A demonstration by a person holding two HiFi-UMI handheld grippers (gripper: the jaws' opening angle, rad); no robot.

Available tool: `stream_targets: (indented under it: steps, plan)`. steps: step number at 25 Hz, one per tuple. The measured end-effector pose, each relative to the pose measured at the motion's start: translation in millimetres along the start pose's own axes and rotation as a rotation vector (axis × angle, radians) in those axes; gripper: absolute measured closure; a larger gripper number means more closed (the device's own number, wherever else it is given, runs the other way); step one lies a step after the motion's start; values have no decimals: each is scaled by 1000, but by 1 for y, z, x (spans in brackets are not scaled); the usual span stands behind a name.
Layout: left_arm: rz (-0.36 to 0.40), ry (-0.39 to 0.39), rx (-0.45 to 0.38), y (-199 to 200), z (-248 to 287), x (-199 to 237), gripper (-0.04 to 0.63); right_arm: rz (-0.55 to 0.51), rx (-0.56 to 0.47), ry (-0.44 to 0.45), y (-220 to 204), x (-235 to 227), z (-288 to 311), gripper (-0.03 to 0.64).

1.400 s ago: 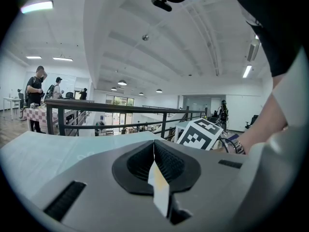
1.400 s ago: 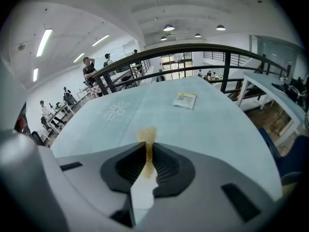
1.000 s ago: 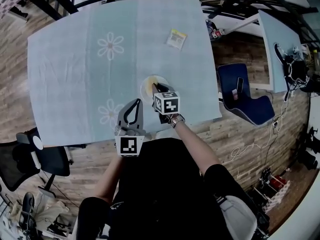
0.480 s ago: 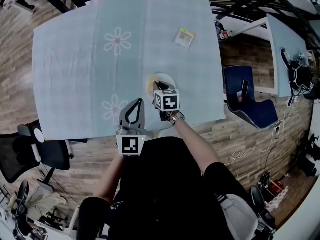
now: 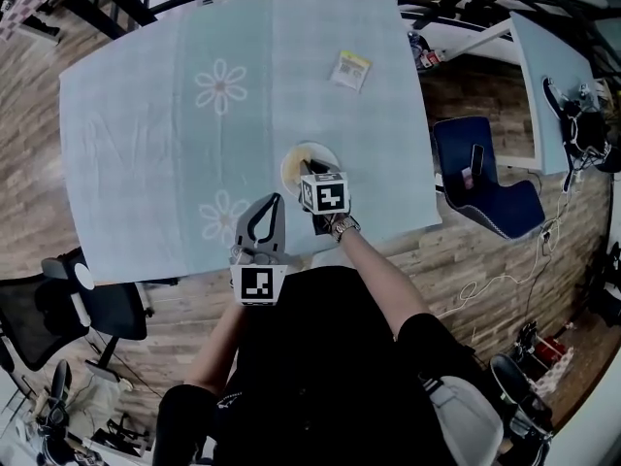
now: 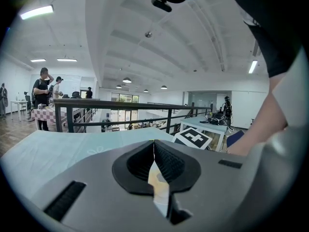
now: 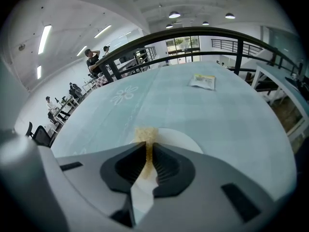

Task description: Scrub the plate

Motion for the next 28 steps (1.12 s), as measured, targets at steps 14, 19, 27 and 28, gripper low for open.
stream_targets:
  steps: [14,19,27,28]
  plan:
    - [60,-53,9,2,12,-11,581,16,-5,-52,-7,-28,-7,568]
    - [55,-75,20,-3,15,-18,581,14,-9,-79,-10,-40,-13,569]
    - [64,-124,6,0,24,-35,581,33,-23,-125,-15,-64,-25,569]
    - [53,-126,1,1,25,-37,581,37,-24,-129,-15,-66,-26,569]
Point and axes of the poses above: the fingertips, and each gripper's own axes: z forward along the fingers, x to its left, y out of its top, the point moved 5 cm from there along -z, backward along the fingers
